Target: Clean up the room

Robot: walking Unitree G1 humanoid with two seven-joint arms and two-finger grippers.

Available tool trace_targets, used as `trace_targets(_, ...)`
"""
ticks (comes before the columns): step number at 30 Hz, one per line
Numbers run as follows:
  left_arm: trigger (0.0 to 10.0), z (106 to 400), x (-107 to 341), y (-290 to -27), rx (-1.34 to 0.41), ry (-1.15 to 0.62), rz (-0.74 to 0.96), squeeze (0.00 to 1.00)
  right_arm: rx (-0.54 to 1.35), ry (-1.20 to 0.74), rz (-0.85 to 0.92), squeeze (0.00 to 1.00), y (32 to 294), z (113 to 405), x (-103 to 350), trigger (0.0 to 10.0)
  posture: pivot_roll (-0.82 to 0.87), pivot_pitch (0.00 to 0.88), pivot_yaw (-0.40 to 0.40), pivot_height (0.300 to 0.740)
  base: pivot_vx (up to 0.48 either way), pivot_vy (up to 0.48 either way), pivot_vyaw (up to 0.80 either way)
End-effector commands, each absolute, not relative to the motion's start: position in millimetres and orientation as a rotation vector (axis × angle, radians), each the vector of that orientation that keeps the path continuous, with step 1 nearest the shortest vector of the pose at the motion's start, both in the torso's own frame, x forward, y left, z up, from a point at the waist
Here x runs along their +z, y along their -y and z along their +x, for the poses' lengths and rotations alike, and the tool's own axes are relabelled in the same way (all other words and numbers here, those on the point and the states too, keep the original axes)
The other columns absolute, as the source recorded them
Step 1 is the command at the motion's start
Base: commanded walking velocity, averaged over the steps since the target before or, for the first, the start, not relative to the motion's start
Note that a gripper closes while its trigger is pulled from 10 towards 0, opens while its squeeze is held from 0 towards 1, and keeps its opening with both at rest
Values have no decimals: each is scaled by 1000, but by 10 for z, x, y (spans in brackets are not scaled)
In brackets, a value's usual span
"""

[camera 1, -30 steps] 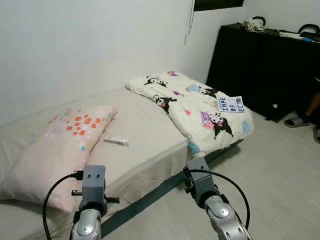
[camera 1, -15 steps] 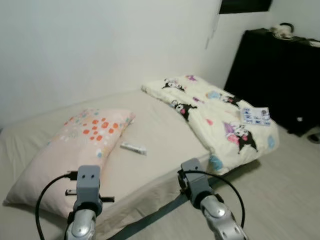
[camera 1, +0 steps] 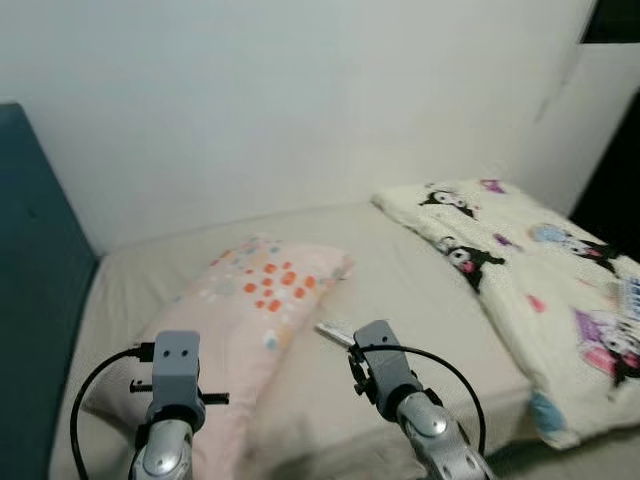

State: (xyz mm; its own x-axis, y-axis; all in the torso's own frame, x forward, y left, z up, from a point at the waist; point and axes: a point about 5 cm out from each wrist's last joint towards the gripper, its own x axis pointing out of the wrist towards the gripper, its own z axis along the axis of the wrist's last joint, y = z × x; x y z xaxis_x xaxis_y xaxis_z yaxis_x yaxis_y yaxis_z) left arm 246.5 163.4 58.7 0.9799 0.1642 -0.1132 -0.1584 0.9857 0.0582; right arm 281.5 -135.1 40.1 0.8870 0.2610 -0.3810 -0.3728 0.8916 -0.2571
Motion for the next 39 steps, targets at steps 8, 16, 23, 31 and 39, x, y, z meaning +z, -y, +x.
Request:
trace_targets(8, 10000, 2431, 556, -1693, 222, -137, 33, 0, 352, -356, -322, 0, 1349, 2808, 379, 10000, -106, 0, -28, 740, 0, 0, 0)
trace_targets(16, 10000, 2434, 554, -1699, 225, -140, 35, 0, 351, -352, -325, 0, 1345, 2809, 384, 10000, -107, 0, -28, 740, 0, 0, 0)
trace_targets(23, 10000, 2451, 555, -1648, 197, -143, 38, 0, 328, -350, -318, 0, 1373, 2818, 389, 10000, -112, 0, -22, 740, 0, 0, 0)
trace_targets(31, 10000, 2481, 554, -1623, 181, -154, 84, 0, 316, -350, -320, 0, 1386, 2822, 391, 10000, -113, 0, -19, 740, 0, -240, 0)
trace_targets(39, 10000, 2479, 515, -1625, 200, -187, 45, 0, 226, -362, -327, 0, 1491, 2885, 407, 10000, -112, 0, -20, 740, 0, -120, 0)
